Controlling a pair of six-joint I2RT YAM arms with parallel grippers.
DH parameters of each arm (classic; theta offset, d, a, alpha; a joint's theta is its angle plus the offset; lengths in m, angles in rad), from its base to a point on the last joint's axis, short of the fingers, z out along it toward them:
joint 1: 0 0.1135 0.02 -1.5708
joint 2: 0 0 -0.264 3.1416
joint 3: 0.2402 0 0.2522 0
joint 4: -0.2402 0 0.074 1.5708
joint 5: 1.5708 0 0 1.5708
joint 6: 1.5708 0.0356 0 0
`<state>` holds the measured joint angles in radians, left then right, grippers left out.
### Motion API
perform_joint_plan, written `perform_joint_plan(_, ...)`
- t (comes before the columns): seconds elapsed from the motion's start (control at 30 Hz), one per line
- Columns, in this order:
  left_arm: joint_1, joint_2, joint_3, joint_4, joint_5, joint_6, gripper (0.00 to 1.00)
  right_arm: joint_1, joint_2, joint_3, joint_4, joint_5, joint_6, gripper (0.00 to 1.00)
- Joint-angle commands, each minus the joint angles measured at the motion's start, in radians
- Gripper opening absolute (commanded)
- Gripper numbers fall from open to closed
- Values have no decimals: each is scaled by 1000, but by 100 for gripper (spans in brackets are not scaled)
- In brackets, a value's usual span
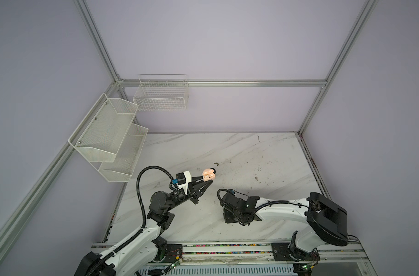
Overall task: Insert wireless bluetooth earbuds into charging case
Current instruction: Pick up the wireless bluetooth earbud from the bottom-center of the table.
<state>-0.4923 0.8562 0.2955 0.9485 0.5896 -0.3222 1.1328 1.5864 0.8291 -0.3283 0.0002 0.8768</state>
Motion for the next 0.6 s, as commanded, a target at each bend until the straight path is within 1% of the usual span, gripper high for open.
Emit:
perform_joint_plan(0.0, -3, -1, -36, 39, -13, -2, 0, -1, 27, 12, -14, 14, -10, 28)
perform_joint_plan(0.3, -3, -11, -39, 24, -21, 5, 0, -1, 37, 11, -21, 17, -9, 21)
perform_joint_plan(0.57, -3, -18, -40, 15, -26, 5, 0, -1, 38, 11, -30, 27, -10, 18)
